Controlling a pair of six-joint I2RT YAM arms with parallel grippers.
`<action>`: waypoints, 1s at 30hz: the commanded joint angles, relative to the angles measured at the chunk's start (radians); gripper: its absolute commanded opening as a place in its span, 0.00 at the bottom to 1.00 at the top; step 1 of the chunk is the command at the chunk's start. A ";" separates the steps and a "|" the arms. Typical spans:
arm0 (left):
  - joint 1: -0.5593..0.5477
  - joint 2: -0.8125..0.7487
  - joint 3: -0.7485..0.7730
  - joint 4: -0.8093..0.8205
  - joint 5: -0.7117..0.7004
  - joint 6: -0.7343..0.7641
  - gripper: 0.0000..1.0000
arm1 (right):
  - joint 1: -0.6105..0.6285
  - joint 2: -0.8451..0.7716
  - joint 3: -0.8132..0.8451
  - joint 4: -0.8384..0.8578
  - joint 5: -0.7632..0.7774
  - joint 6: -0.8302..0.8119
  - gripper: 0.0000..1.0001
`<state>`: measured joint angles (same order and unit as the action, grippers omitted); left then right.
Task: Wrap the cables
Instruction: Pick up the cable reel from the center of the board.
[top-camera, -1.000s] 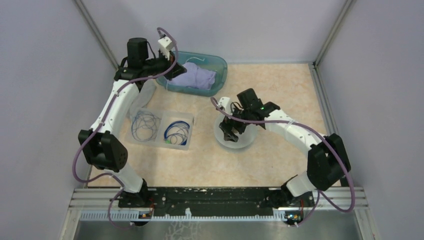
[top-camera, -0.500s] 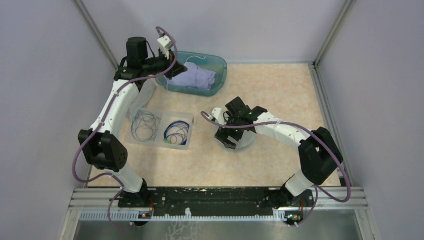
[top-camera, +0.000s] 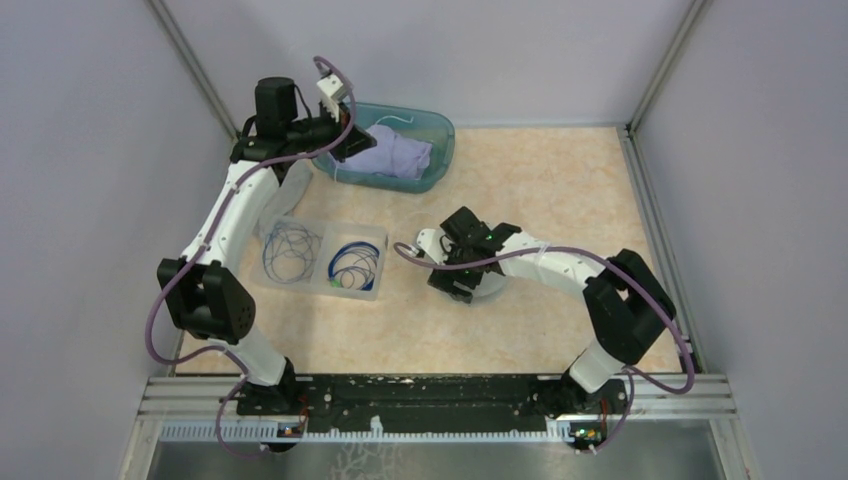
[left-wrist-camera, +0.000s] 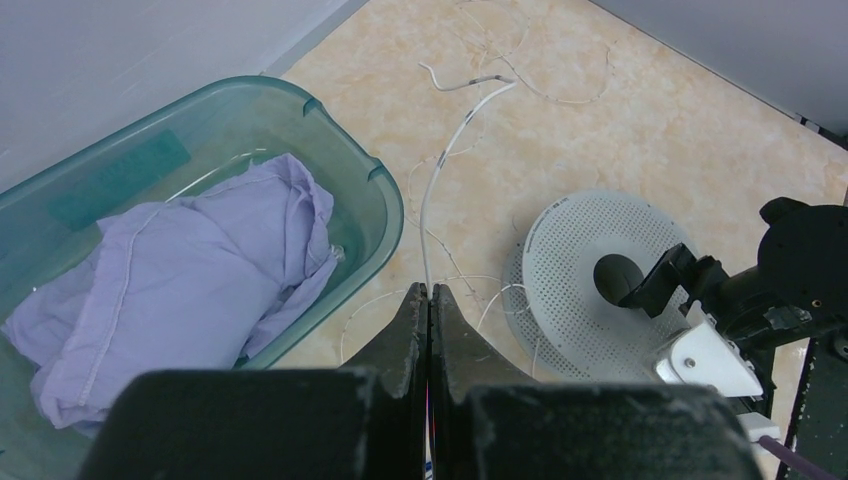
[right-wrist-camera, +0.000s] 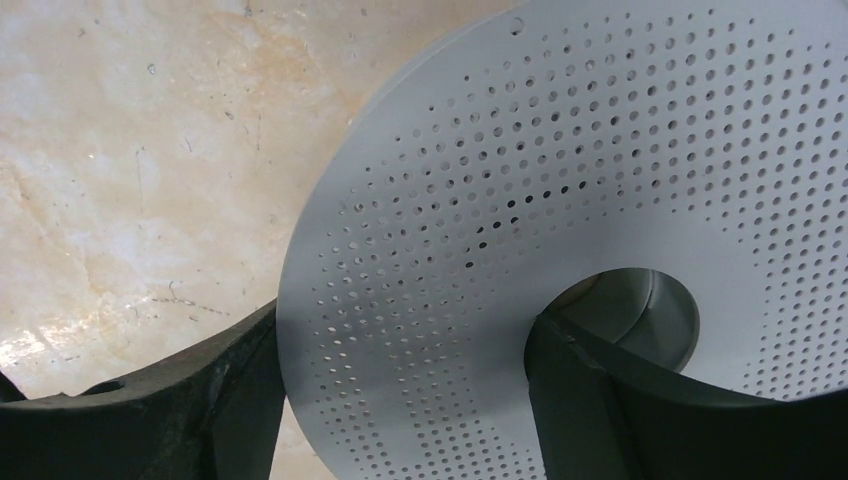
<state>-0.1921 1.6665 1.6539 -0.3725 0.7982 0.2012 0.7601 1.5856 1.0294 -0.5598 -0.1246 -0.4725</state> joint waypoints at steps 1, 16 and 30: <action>-0.003 -0.022 -0.021 0.033 0.026 -0.003 0.00 | 0.022 0.001 0.002 0.049 0.024 -0.013 0.66; -0.001 -0.005 0.037 0.131 -0.256 -0.053 0.00 | -0.066 -0.251 0.105 -0.239 -0.175 -0.183 0.22; 0.000 0.070 0.229 0.230 -0.259 -0.277 0.00 | -0.253 -0.283 0.184 -0.365 -0.378 -0.237 0.17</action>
<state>-0.1917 1.7084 1.8137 -0.1947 0.4927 0.0212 0.5640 1.3426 1.1175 -0.9302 -0.3676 -0.6834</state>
